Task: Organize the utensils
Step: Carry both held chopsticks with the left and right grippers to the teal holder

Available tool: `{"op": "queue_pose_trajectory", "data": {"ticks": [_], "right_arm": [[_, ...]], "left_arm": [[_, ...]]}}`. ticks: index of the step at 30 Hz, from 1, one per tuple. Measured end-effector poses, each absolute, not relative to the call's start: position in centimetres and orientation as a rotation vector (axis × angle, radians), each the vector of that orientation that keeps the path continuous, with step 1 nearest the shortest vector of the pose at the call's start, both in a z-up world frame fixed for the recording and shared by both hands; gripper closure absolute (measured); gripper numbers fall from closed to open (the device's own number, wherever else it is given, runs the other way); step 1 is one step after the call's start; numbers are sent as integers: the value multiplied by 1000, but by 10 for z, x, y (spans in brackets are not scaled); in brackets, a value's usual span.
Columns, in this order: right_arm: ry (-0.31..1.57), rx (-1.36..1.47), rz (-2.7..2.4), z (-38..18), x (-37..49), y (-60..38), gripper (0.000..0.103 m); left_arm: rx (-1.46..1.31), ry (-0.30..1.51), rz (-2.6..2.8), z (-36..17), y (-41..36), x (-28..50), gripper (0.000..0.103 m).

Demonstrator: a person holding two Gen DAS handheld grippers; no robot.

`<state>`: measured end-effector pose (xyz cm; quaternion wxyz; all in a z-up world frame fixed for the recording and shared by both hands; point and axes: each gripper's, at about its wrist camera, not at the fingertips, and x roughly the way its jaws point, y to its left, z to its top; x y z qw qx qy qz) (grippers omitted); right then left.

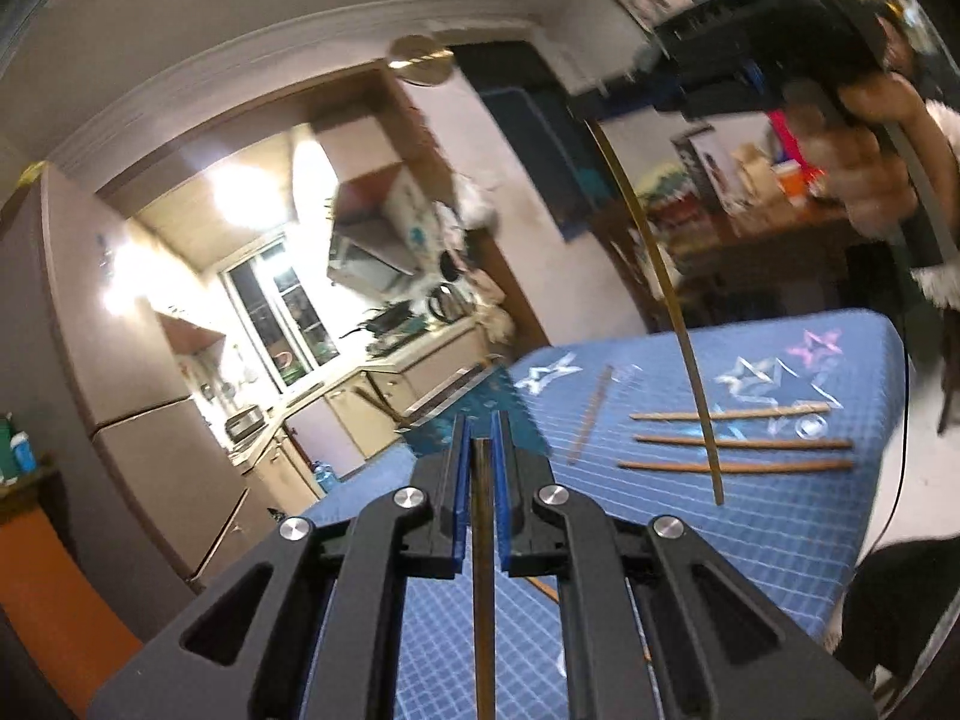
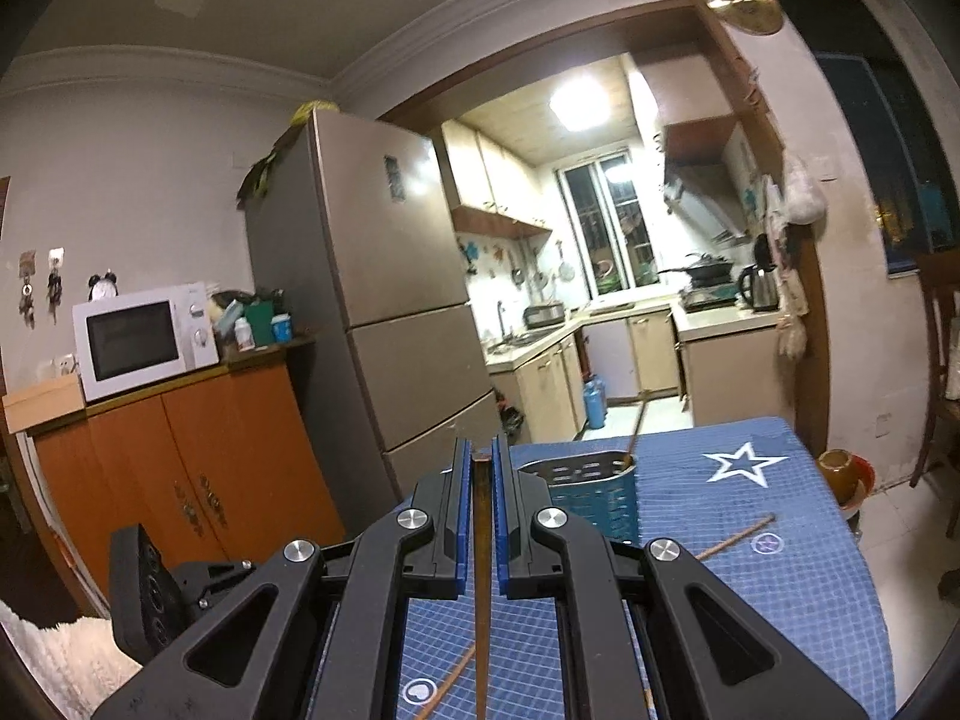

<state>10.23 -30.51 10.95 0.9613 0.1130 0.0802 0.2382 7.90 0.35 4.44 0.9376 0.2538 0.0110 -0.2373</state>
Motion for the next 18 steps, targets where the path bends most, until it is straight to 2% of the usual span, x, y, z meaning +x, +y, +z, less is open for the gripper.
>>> {"op": "queue_pose_trajectory", "data": {"ticks": [18], "right_arm": [[271,119,514,135,141,-249,95]], "left_arm": [[191,29,-442,96,53,124,97]]}}
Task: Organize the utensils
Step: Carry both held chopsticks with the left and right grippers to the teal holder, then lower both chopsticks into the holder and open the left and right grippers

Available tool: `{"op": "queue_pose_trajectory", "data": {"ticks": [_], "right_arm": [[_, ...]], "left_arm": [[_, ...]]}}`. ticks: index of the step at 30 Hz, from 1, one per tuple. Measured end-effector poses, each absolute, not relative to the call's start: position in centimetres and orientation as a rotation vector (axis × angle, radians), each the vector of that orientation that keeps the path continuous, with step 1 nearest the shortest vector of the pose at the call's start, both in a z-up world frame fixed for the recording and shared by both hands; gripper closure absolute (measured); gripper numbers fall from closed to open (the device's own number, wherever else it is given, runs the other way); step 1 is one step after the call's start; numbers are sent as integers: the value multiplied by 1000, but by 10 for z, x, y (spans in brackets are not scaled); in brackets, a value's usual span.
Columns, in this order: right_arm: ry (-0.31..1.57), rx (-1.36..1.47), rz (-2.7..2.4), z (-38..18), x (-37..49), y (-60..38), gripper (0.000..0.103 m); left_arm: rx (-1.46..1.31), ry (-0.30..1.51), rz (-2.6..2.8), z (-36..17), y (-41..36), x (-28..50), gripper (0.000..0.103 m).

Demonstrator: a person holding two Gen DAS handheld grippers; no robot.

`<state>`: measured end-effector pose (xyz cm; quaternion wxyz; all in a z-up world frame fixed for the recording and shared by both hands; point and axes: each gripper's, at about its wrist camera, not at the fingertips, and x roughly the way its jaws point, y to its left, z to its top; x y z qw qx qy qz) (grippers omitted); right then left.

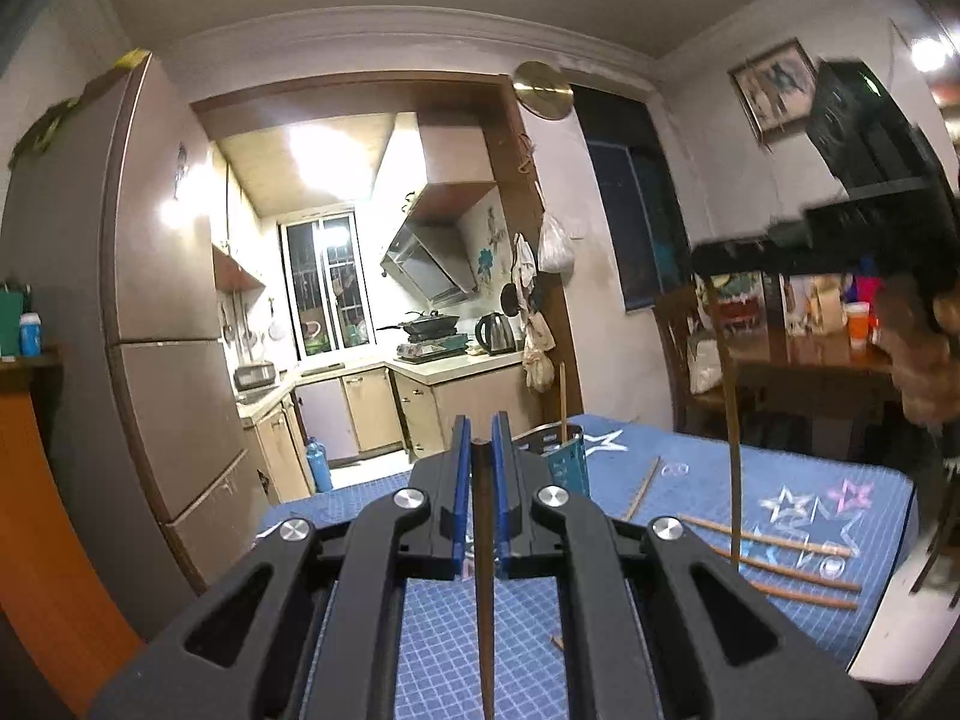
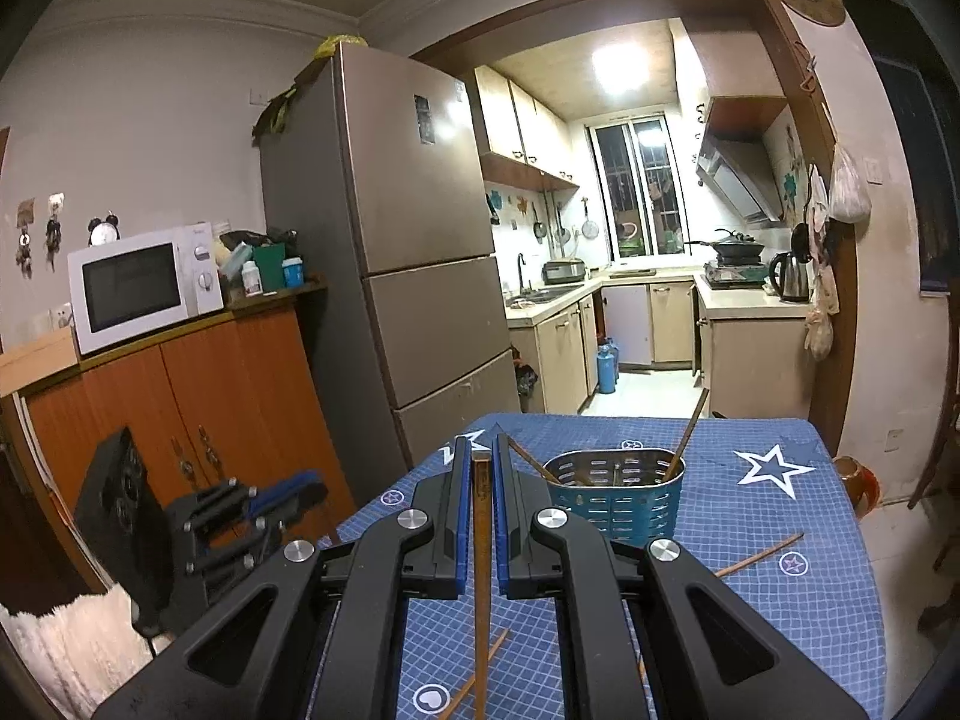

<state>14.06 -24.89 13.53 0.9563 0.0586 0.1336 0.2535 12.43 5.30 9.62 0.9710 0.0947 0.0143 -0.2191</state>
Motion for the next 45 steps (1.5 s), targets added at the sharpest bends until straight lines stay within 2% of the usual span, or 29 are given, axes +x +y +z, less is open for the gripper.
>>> {"op": "queue_pose_trajectory", "data": {"ticks": [12,24,37,45], "right_arm": [[257,90,463,178,165,-266,95],[174,130,379,229,226,-279,95],[72,203,173,206,320,-282,95],[132,190,118,170,365,-280,95]], "left_arm": [[160,20,-488,149,20,148,97],[27,-51,-449,224,-27,216,97],[-7,17,-272,203,-59,313,97],[-7,74,-266,175,-59,340,97]]}}
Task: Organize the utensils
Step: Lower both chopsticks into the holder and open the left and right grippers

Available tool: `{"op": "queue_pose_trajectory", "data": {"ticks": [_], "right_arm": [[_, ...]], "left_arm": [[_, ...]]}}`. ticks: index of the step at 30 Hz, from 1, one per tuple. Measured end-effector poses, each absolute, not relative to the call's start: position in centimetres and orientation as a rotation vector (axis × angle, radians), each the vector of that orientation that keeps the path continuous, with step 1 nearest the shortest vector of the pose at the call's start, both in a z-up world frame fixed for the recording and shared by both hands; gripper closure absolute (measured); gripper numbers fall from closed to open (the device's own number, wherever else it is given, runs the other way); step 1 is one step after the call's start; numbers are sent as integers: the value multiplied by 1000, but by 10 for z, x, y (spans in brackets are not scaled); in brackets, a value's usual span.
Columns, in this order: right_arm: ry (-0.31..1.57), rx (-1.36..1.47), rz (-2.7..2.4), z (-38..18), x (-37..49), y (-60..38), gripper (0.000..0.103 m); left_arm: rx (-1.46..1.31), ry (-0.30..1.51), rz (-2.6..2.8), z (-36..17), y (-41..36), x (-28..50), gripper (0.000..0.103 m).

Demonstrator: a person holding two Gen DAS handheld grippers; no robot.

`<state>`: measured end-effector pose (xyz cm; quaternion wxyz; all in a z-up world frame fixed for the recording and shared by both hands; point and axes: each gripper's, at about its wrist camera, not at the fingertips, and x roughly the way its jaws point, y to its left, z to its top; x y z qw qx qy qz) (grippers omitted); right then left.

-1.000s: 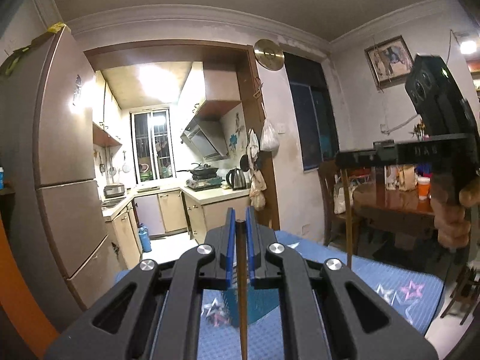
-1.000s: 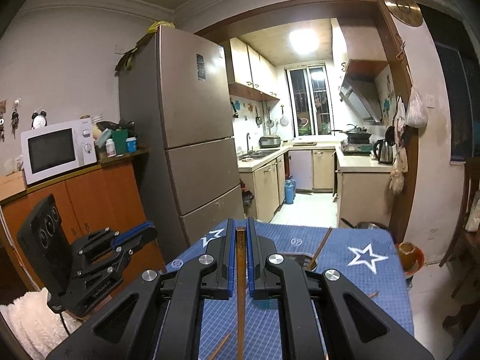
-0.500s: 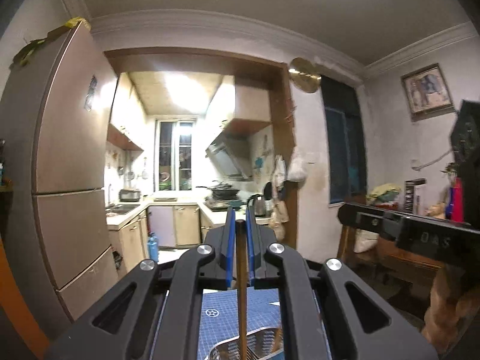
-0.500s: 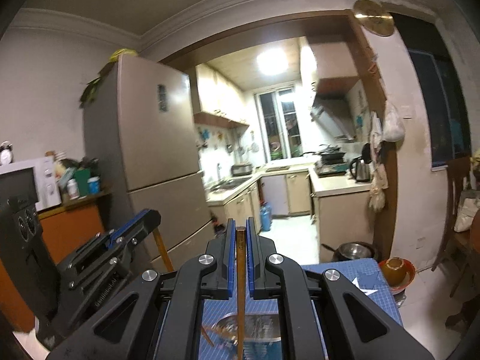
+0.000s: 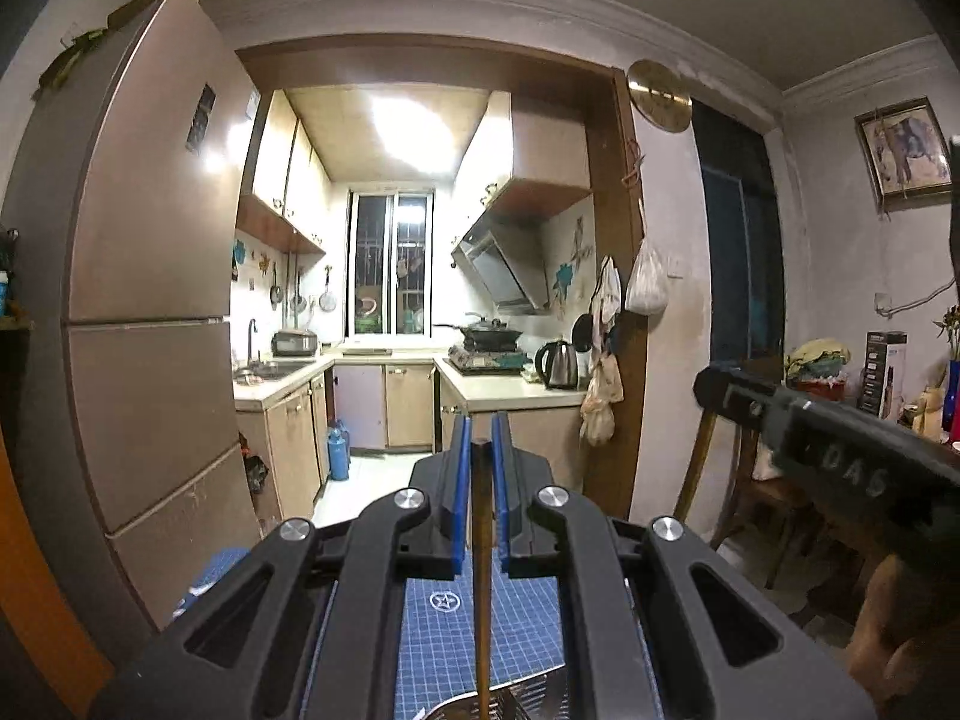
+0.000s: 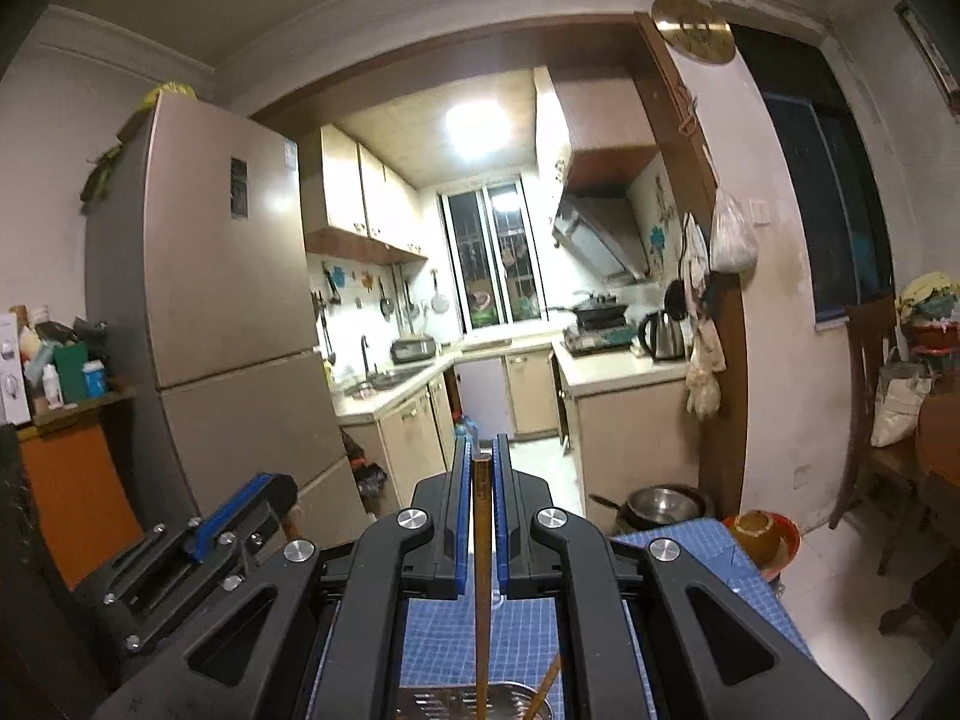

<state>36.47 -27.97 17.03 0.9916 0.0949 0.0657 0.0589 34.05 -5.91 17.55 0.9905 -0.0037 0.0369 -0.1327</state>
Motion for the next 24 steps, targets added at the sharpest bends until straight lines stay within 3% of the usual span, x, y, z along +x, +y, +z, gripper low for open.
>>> {"op": "queue_pose_trajectory", "data": {"ticks": [4,5,6,7,17,20,22,24], "right_arm": [[207,186,158,152,383,-274,94],[225,188,163,149,386,-273,92],[231,187,165,147,386,-273,82],[226,186,161,145,385,-273,78],[214,214,187,149,341,-285,75],[234,215,223,149,309,-291,67],[249,225,255,149,276,-299,54],[255,220,290,148,240,-306,43]], "left_arm": [[-50,144,-254,161,-52,350,96],[-59,177,-247,158,-50,355,92],[-62,208,-232,156,-49,359,87],[-68,222,-221,155,-48,362,77],[-155,269,-175,164,-16,334,41],[-129,308,-176,164,-9,311,41],[-141,273,-217,164,5,280,40],[-153,225,-246,163,19,248,33]]}}
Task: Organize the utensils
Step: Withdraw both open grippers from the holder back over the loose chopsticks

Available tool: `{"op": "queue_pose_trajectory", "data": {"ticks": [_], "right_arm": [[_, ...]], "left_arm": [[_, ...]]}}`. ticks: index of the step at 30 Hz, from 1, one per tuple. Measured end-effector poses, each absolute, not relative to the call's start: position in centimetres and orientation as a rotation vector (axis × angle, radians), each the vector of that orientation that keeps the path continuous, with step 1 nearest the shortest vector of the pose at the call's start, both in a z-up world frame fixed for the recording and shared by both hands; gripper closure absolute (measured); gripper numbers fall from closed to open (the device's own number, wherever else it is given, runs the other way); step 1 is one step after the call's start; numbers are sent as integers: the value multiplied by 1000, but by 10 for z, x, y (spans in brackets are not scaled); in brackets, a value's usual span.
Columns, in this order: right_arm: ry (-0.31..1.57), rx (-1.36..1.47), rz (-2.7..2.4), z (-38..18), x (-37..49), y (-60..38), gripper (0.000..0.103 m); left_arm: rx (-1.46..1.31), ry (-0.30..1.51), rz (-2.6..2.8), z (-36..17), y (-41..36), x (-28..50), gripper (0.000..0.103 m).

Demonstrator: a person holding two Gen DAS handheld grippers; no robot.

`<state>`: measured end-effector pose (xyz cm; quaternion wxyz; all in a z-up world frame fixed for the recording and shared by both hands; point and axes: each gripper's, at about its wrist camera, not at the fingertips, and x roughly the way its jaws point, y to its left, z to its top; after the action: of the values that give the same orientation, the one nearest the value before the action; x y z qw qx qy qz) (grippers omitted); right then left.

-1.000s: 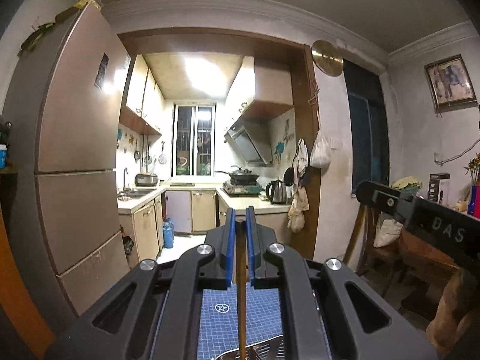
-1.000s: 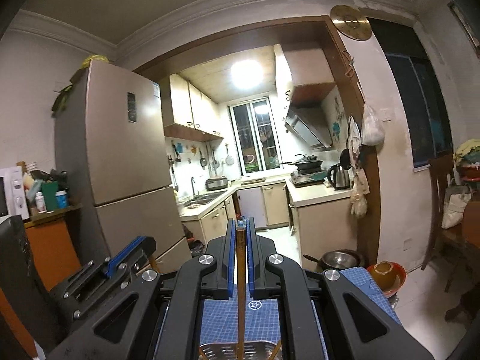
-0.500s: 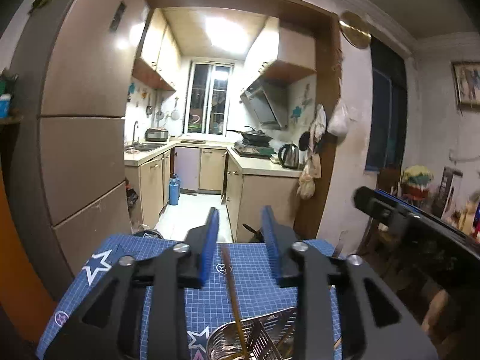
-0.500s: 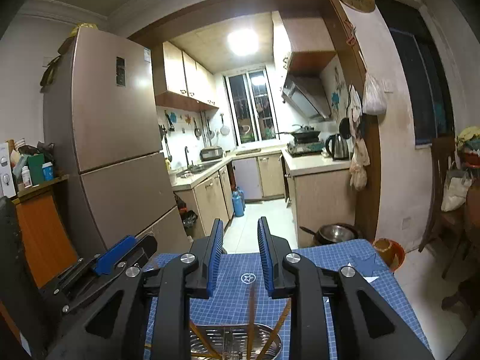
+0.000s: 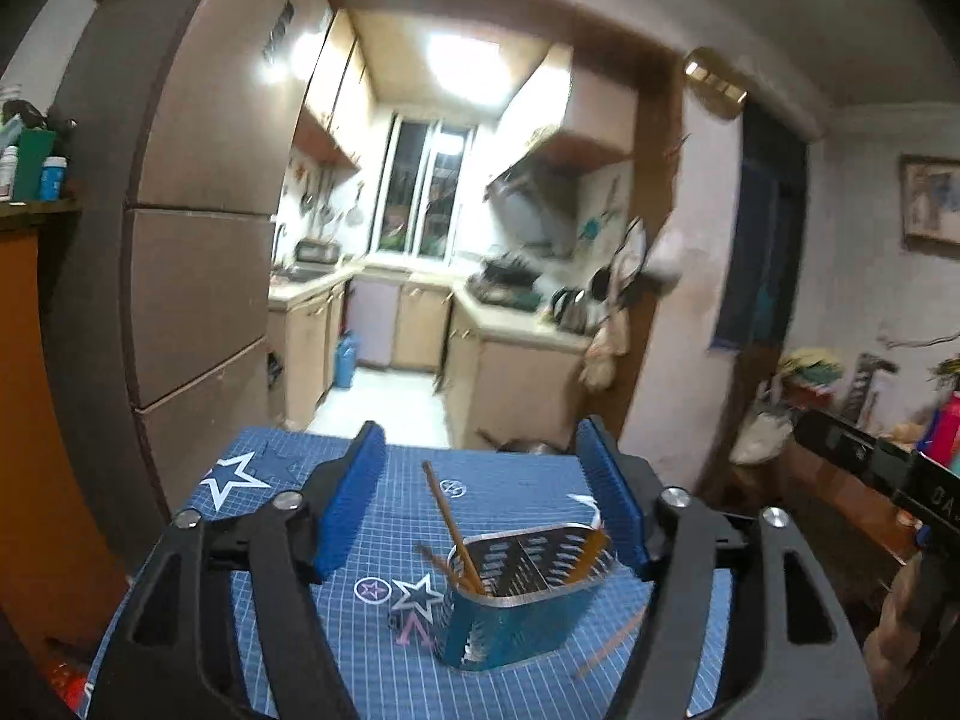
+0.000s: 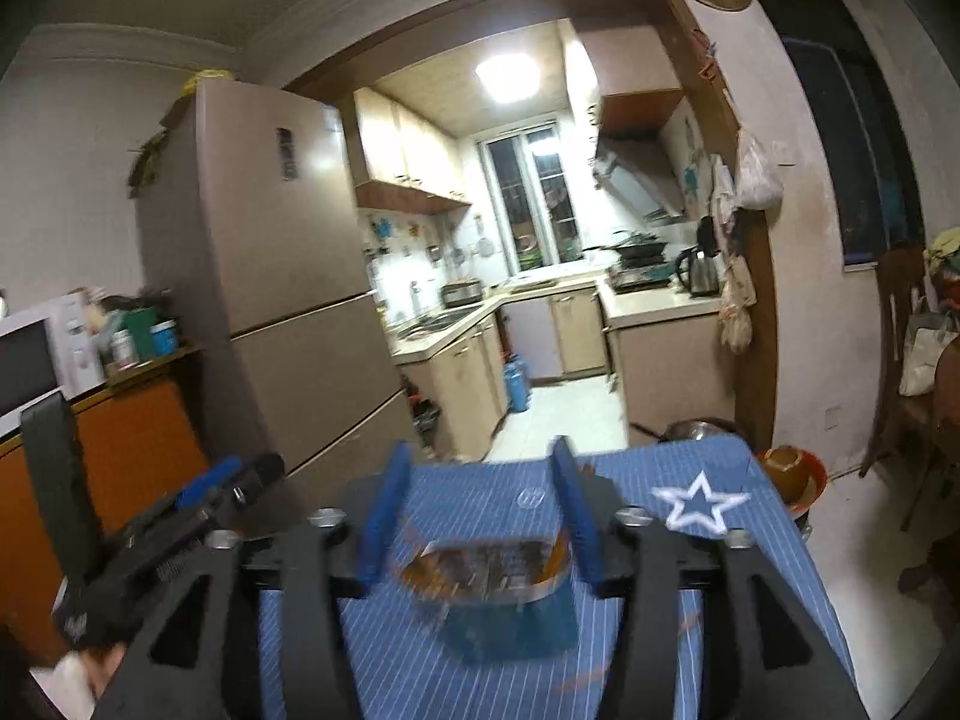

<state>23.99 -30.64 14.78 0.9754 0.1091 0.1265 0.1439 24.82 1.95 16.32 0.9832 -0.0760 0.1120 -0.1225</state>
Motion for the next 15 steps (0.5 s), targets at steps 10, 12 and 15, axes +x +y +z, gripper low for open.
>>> {"op": "queue_pose_trajectory", "data": {"ticks": [10,12,15], "right_arm": [[86,137,225,104,30,-353,24],[78,107,167,84,1,-361,24],[132,73,140,50,-27,-365,25]], "left_arm": [[-142,287,-358,81,92,115,15],[-149,352,-227,51,105,94,15],[-184,449,-158,16,117,72,15]]}}
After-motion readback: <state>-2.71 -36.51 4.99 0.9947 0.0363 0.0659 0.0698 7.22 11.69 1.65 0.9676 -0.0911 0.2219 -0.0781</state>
